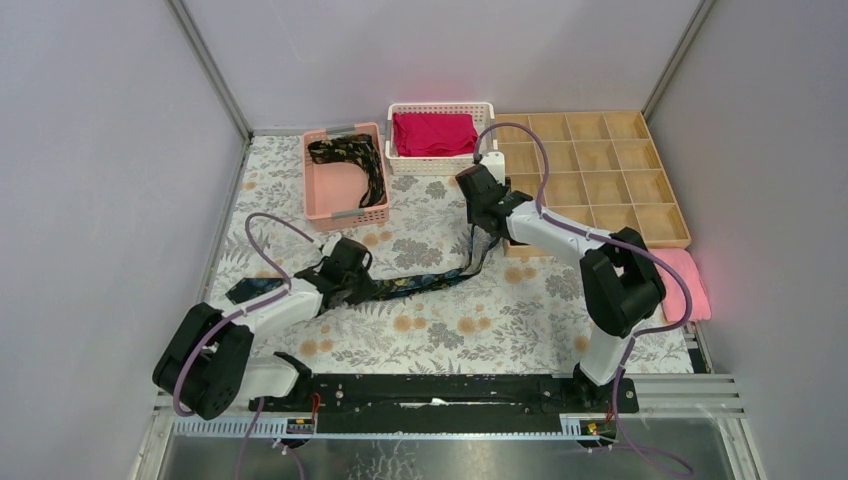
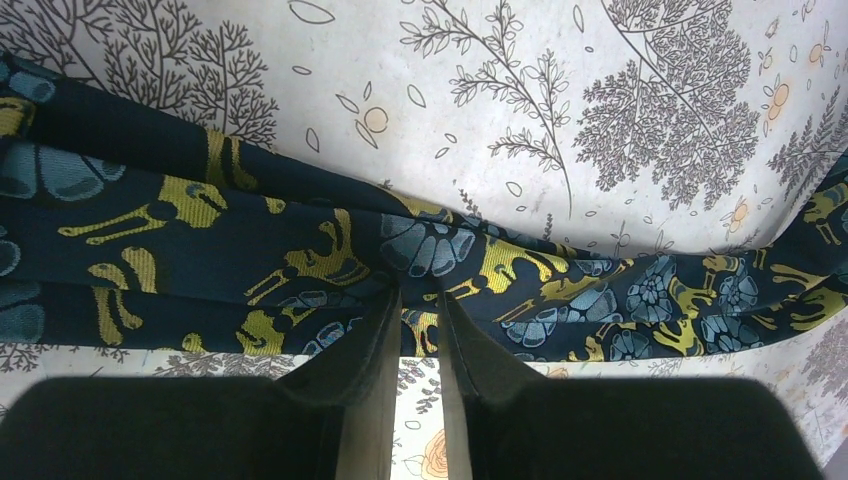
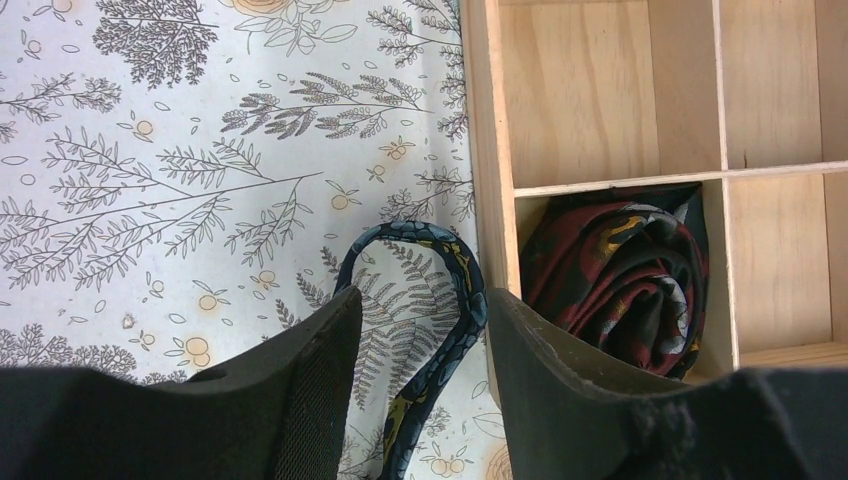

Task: Roll the ties
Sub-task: Flatten out the tie at the center of the board.

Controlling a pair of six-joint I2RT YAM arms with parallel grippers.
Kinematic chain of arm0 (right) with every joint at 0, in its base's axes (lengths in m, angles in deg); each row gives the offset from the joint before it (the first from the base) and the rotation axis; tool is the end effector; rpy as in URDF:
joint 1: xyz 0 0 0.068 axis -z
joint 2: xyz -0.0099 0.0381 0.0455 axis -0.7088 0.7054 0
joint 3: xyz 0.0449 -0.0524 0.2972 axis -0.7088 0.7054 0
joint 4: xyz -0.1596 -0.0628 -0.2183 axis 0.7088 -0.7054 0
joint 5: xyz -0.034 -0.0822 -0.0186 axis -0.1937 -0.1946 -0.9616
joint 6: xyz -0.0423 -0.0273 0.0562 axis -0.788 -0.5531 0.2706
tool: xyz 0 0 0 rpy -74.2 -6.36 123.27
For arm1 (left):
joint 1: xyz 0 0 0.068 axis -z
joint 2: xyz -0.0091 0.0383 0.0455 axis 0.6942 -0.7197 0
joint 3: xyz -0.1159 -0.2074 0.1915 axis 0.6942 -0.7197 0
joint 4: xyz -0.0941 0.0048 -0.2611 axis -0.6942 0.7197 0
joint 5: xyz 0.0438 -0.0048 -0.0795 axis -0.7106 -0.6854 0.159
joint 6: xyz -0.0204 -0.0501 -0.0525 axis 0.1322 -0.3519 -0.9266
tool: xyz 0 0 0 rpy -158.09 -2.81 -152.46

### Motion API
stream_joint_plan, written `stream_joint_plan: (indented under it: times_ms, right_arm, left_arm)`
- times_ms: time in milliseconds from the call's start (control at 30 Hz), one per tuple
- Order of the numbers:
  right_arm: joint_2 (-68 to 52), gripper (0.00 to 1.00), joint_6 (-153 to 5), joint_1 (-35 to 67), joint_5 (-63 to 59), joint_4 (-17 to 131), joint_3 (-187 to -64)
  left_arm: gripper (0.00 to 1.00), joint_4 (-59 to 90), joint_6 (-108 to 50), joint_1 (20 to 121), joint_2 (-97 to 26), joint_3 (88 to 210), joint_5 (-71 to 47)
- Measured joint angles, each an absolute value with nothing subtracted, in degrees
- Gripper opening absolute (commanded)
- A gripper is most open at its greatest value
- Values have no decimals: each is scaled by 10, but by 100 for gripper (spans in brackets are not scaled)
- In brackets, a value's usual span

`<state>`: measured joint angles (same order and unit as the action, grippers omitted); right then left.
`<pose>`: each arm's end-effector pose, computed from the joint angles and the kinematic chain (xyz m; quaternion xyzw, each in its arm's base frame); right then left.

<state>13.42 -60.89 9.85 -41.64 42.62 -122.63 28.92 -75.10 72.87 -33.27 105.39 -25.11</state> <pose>0.3732 0.2229 0.2382 -0.0134 0.8917 -0.0516 0.4495 0.2133 -0.1115 0.1431 -0.2488 0.9224 -0.1705 0.2413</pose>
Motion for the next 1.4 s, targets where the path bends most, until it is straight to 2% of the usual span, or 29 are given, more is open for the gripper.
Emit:
stream_joint_plan:
  times_ms: [233, 500, 600, 933, 1200, 1267, 1367, 1400]
  right_arm:
    - [126, 59, -608, 98, -416, 430, -1224]
    - [125, 61, -605, 98, -411, 430, -1213]
    - [125, 61, -603, 99, -397, 431, -1209]
    - [134, 58, -598, 99, -360, 435, -1195]
    - [134, 62, -568, 99, -310, 458, -1108]
    - [135, 59, -561, 99, -301, 458, -1097]
    - [137, 43, -552, 99, -295, 462, -1097]
    - [137, 42, -551, 99, -295, 463, -1097]
  left_arm:
    - [27, 323, -765, 708, -309, 1049, -256]
    - [27, 422, -724, 550, -219, 1035, -264]
    - [27, 436, -709, 519, -204, 1035, -265]
    - [26, 444, -690, 513, -209, 1022, -253]
    - [25, 441, -680, 513, -195, 1021, -244]
    - [25, 441, -678, 513, -196, 1020, -242]
    - [25, 440, -676, 513, -196, 1020, -238]
    - [25, 439, -676, 513, -196, 1020, -238]
